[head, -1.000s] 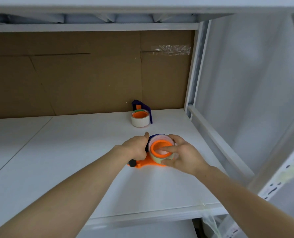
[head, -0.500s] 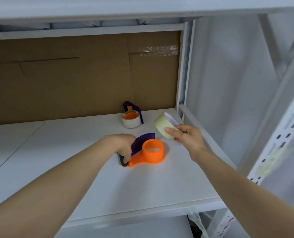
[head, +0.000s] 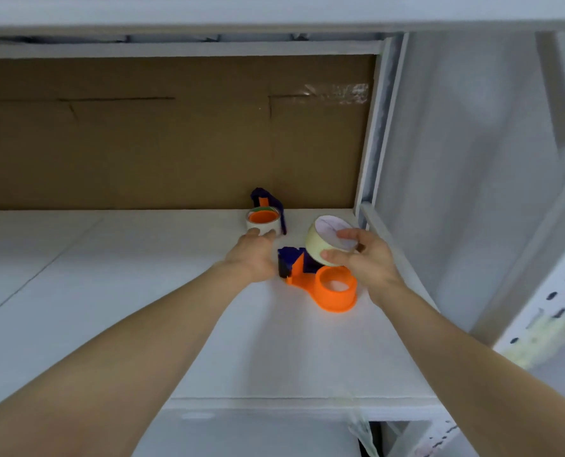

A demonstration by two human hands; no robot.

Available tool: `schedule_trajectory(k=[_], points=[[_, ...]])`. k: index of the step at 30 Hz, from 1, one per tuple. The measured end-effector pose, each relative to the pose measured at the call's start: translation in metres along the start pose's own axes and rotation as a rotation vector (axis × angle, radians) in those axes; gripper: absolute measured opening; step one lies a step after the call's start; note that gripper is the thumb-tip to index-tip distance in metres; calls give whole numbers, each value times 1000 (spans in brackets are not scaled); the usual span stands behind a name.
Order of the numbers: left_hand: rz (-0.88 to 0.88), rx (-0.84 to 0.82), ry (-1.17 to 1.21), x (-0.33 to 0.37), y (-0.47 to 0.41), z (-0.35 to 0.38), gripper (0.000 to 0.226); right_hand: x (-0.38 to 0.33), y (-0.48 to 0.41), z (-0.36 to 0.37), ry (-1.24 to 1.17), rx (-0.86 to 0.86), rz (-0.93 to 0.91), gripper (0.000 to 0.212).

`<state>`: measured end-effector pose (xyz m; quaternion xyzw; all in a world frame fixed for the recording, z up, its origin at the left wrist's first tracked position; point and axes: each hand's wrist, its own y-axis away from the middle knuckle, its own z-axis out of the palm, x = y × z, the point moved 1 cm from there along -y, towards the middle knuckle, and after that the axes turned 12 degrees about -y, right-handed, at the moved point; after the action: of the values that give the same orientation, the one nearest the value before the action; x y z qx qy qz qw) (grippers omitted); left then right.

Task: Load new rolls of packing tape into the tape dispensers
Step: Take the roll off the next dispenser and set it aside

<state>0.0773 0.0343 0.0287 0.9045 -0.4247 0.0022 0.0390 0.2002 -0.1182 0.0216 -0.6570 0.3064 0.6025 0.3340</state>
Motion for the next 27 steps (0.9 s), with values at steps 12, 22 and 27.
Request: schedule_trajectory(k=[12,22,27], points=[[-346,43,-4,-171,87,-20,69,-37,26,199,81,-389,-184,59],[-598,112,66,-409,207,-23,58,-39,125,454,-24,-605,-108,46],[-728,102,109,-509,261,-22,57,-47,173,564,-33,-693,-106,45]])
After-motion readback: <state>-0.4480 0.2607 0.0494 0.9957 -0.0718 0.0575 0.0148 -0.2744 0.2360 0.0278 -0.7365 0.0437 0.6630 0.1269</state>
